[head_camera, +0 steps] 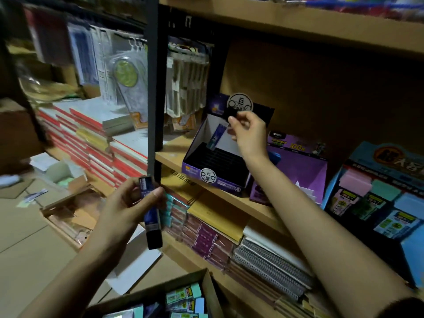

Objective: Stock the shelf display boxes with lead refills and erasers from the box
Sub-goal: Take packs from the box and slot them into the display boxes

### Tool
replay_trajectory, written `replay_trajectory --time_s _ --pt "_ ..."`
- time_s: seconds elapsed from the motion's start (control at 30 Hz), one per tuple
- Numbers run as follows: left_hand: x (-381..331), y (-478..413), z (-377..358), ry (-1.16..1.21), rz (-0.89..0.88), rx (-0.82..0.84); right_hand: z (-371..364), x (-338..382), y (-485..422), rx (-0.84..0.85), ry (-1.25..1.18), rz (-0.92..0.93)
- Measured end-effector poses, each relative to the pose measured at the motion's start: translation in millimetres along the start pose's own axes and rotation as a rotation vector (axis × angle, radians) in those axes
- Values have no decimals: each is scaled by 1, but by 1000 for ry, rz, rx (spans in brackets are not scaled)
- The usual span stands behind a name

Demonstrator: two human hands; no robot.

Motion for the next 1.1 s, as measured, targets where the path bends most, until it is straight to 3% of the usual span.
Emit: replay_trajectory --time_s 0.27,0.43,0.6,0.77,0.83,0.9,1.0,1.1 --pt "-5 -14 19 53 14 -29 -46 -65 -37 36 151 -42" --pt "-5 -21 27 112 28 -64 -56 -78 -48 65 216 -8" --pt "-4 -27 22 135 56 -56 -64 -83 -54 109 327 -91" --pt "-4 -27 22 231 83 -60 -57 -45 -28 309 844 -12" --pt "-4 -27 22 352 108 -58 -56 -19 7 365 709 104" --pt "-6 -27 22 416 101 -85 -60 5 60 520 333 72" --pt "-10 -25 19 434 61 -113 -63 21 131 750 -144 -264" --pt "-12 -21 11 427 41 -113 -53 25 160 694 -384 -487"
Point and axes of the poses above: each hand's wrist, its own y-axis away from the middle knuckle, its own z-axis out of the back of the hand, x = y × z, the point moved 4 cm from there along -y, towards the middle knuckle, and after that the axes turned 11 degrees about z, right-handed, at the moved point
